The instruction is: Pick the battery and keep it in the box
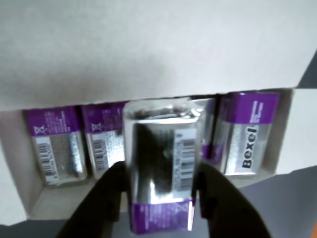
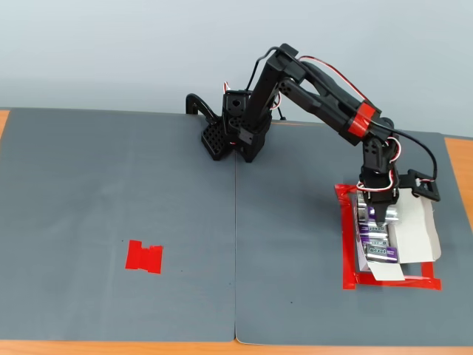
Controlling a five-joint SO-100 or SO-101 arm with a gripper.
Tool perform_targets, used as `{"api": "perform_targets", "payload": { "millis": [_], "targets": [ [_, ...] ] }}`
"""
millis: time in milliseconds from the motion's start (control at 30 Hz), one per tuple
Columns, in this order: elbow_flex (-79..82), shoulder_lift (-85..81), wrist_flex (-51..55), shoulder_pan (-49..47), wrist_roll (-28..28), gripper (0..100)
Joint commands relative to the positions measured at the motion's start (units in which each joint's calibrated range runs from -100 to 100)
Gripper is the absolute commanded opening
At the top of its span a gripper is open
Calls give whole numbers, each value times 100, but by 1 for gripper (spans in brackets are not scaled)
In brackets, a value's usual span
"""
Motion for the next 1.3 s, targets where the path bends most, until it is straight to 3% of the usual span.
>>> {"api": "perform_targets", "payload": {
  "millis": [0, 267, 533, 733, 867, 1067, 1267],
  "targets": [
    [-347, -82, -99, 29, -25, 10],
    [-275, -74, -39, 36, -25, 10],
    [-266, -74, -13, 44, -25, 27],
    [-266, -133, -13, 74, -25, 27],
    [-293, -218, 22, 88, -25, 27],
    [-266, -871, 248, 96, -30, 14],
    [-257, -1625, 586, 305, -30, 10]
  ]
}}
